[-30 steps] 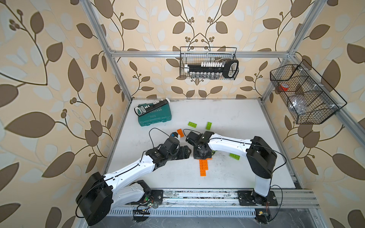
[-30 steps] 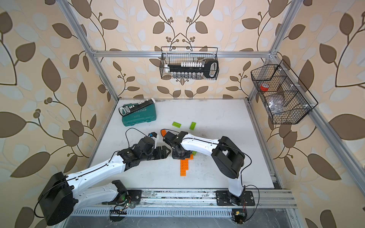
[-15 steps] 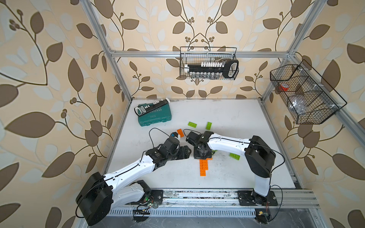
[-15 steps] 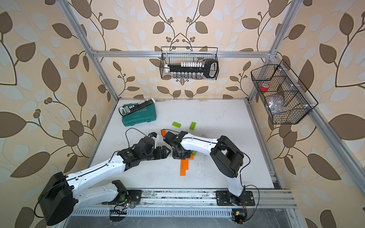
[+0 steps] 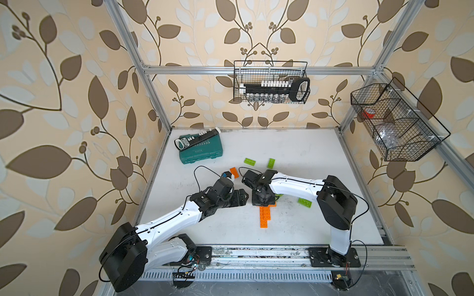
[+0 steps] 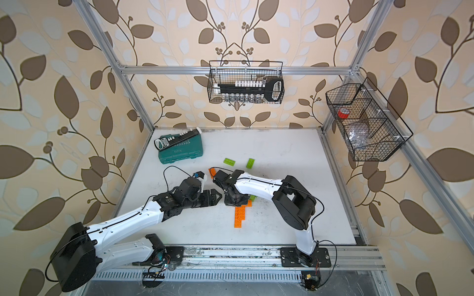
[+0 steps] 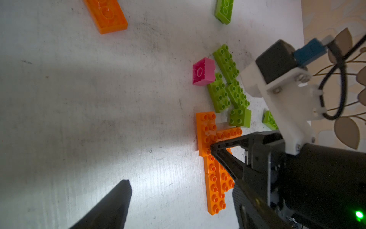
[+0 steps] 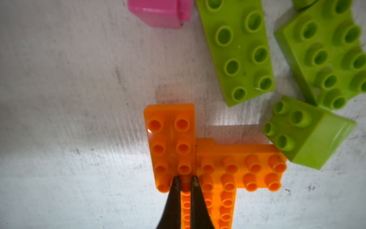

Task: Assemble a small pinwheel with lego
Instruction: Assemble the lego brick with the lego brick.

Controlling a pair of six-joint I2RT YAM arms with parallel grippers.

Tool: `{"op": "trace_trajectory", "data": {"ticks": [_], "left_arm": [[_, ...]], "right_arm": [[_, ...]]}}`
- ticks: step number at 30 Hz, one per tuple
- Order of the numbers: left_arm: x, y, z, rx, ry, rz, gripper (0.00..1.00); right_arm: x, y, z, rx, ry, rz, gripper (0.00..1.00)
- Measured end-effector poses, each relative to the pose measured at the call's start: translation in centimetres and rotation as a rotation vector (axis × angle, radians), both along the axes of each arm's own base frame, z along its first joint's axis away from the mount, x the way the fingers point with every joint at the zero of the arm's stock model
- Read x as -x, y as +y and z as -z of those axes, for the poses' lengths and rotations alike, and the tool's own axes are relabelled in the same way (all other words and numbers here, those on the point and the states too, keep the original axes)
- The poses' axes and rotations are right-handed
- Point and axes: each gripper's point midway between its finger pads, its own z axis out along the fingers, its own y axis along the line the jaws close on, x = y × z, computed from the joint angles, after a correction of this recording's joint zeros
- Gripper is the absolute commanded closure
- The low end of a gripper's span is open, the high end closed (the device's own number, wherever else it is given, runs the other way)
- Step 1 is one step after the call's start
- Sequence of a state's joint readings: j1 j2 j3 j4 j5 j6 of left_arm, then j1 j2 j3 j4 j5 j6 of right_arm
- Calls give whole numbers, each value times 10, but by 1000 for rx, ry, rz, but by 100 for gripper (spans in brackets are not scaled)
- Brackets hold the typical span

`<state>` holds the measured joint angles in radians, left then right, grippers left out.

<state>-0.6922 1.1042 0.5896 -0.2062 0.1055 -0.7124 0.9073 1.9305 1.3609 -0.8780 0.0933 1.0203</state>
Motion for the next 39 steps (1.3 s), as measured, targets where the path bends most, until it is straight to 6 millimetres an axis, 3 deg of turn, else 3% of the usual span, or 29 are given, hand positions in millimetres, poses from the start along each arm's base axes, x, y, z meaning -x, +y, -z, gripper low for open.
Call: {"op": "trace_trajectory", "data": {"ticks": [9, 15, 39], "left_arm": [[0, 3, 0, -5, 4, -7, 17], [1, 17, -4, -10, 5, -37, 16], [-1, 41, 1, -43, 39, -107, 15]], "right_arm": [[3, 3, -1, 7, 2, -43, 98], [19, 13, -1, 28, 6, -118, 97], [24, 16, -7, 39, 17, -179, 81]]}}
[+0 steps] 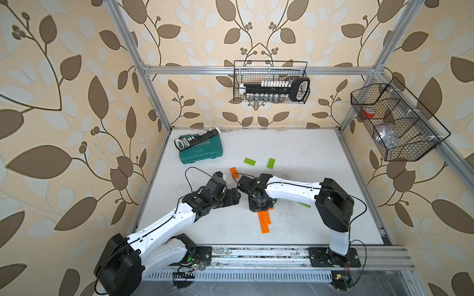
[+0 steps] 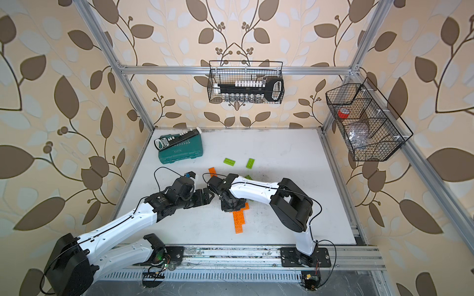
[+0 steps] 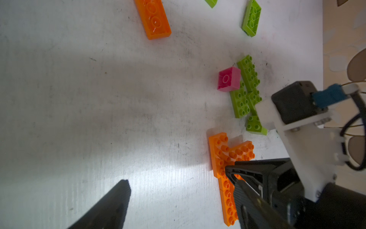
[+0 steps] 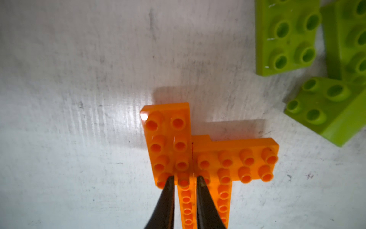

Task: Assemble a small pinwheel with lego
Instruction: Assemble the lego brick with the lego brick.

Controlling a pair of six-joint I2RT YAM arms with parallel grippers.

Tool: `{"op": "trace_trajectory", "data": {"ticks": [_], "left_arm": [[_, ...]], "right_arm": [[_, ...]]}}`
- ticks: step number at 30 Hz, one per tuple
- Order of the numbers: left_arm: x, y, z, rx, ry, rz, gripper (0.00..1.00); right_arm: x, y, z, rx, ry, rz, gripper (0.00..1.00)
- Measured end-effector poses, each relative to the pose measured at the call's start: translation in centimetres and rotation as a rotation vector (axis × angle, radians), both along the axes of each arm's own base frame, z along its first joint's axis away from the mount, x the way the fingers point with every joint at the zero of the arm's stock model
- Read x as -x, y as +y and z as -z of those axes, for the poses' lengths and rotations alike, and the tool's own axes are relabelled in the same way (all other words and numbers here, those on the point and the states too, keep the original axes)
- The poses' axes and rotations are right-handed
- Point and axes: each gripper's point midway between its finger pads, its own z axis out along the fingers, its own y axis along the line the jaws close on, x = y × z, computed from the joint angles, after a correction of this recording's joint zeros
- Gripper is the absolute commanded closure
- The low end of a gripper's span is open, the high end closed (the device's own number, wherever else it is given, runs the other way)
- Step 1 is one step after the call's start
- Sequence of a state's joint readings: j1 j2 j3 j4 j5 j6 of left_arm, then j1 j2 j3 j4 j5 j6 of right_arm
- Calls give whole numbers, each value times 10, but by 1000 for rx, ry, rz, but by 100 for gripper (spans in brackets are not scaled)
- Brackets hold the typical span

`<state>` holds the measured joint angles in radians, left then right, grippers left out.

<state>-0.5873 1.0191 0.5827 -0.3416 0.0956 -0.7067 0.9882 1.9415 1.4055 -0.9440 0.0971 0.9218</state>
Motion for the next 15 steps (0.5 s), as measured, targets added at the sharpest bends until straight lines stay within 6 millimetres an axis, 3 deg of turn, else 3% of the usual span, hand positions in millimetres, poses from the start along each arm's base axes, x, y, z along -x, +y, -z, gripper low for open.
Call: {"op": "trace_trajectory", "data": {"ticks": [4, 7, 15], "left_arm": [[-5, 11, 5, -24, 31, -40, 15], [-14, 19, 7, -68, 71, -67, 14], [-73, 15, 4, -218, 145, -77, 16]], "right_arm": [[-2, 4, -5, -21, -14, -12, 81], [-5, 8, -22, -85, -59, -35, 79], [-21, -10, -84, -261, -205, -47, 76]]}}
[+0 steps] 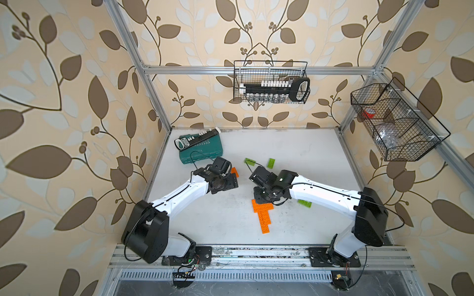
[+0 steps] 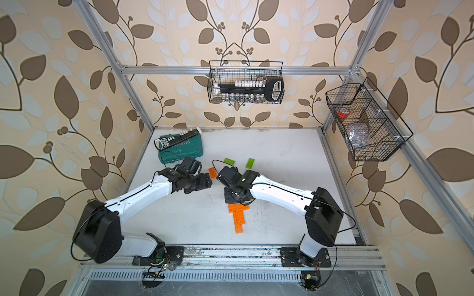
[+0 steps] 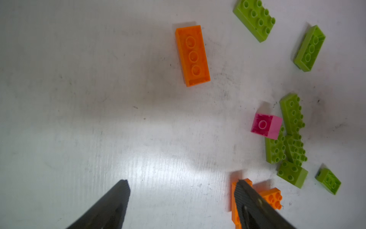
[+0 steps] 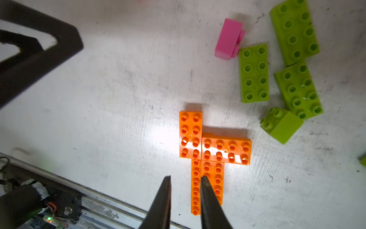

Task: Assemble a small pinwheel with lego
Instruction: Assemble the lego brick with the lego brick, then pick up the lego brick from the center of the board.

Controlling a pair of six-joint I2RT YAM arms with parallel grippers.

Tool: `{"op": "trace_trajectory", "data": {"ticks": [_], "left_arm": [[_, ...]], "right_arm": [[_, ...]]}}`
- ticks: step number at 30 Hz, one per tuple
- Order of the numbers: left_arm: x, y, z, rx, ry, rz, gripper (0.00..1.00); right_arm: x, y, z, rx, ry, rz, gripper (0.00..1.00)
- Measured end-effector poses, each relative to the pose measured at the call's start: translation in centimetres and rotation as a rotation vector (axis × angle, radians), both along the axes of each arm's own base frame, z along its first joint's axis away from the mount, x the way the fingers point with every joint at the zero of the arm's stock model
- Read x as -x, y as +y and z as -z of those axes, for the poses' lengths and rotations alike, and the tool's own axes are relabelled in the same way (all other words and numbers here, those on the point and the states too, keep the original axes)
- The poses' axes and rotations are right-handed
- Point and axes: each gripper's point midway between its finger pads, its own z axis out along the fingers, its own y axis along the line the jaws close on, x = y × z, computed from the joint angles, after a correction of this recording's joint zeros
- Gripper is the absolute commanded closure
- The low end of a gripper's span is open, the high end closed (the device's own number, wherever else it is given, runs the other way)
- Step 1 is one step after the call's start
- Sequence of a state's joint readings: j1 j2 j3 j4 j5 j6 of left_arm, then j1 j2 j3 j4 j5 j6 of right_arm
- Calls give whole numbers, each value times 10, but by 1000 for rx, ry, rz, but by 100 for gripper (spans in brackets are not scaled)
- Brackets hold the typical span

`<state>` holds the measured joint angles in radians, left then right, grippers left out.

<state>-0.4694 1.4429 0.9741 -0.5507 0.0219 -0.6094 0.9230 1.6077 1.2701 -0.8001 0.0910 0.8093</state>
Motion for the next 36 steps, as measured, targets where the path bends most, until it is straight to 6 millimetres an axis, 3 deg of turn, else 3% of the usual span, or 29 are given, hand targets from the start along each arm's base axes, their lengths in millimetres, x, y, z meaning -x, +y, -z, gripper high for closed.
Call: {"op": "trace_trajectory", "data": {"ticks": [7, 15, 18, 30, 33, 36], "left_arm": [[-48, -15, 27, -106, 92, 32, 20], [-93, -20, 48, -214, 133, 33, 29], [-100, -17, 54, -245, 152, 35, 36], [-100, -12, 76, -273, 224, 41, 41], [-100, -14, 76, -265, 227, 45, 47], [-100, -14, 76, -263, 228, 45, 52]], "right_arm": [[-15, -47, -17, -47, -42, 78, 76], [-13, -87, -28, -126, -46, 141, 76], [-14, -93, -29, -137, -45, 153, 76], [-11, -101, -22, -144, -19, 154, 75], [-11, -102, -20, -143, -13, 156, 73], [-9, -102, -19, -142, -9, 151, 65]]}}
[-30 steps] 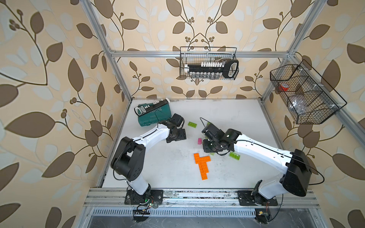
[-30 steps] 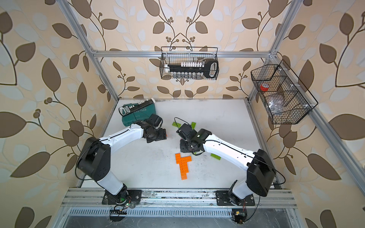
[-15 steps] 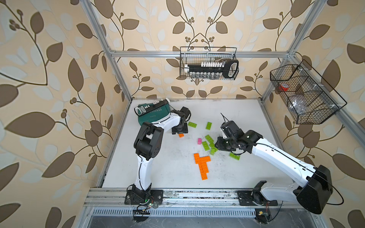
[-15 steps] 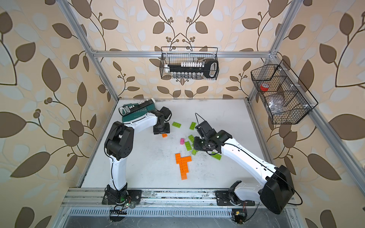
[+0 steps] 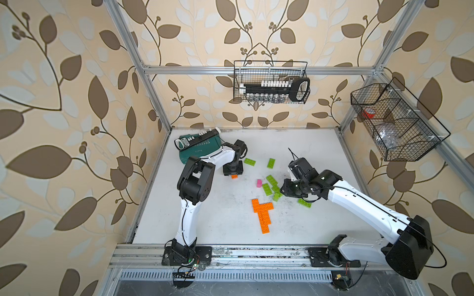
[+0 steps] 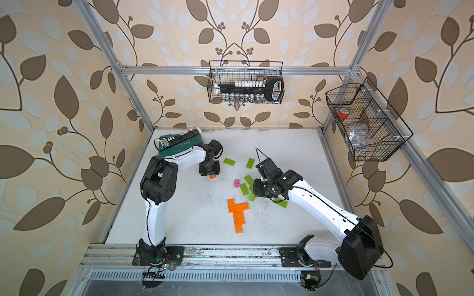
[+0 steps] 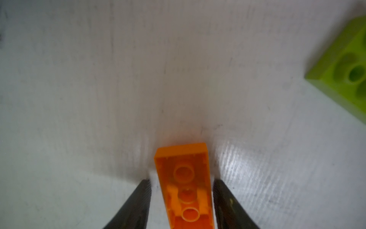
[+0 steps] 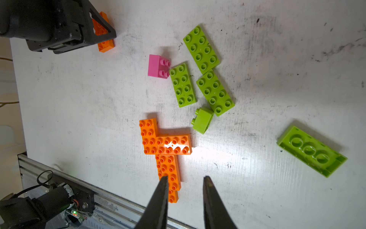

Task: Assemble a small pinwheel with lego
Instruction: Pick up the lego brick from the center of the board.

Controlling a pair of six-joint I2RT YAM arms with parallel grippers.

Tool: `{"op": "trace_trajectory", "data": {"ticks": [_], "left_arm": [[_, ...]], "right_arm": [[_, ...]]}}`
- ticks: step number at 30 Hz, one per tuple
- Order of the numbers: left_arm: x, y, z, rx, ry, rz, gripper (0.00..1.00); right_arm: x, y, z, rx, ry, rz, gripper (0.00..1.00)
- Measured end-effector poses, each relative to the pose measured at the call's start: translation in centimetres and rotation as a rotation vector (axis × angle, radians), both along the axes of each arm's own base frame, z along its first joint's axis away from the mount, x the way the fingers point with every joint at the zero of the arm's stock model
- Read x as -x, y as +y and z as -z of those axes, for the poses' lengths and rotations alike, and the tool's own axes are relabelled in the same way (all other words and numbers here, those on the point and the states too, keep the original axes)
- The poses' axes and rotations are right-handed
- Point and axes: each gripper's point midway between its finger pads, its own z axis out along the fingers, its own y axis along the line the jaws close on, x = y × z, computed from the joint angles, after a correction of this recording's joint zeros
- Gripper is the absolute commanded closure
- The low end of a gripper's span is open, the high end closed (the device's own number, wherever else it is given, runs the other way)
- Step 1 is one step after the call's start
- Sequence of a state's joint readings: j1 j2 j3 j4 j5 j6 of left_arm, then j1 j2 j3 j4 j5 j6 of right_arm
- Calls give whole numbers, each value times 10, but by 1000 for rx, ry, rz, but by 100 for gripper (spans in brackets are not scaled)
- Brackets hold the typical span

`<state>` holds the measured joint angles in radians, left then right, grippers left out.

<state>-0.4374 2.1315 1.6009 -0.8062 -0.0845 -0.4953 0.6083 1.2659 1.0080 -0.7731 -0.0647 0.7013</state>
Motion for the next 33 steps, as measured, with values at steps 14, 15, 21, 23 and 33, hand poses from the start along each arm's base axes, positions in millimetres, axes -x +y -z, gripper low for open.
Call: {"op": "trace_trajectory", "data": {"ticks": [14, 15, 21, 23, 33], "left_arm": [[19, 4, 2, 31, 2, -17, 63], [20, 4, 2, 31, 2, -21, 64], [24, 5, 2, 42, -6, -26, 65], [24, 5, 2, 44, -7, -25, 66], [59, -4, -66, 246, -140, 31, 73]], "right_arm": [[-3, 6, -28, -84, -99, -25, 37], [-3, 7, -30, -91, -108, -26, 36], [-7, 8, -44, -124, -171, -21, 25], [-10, 8, -50, -139, -207, -16, 5], [-26, 9, -37, -119, -193, -14, 1]]}}
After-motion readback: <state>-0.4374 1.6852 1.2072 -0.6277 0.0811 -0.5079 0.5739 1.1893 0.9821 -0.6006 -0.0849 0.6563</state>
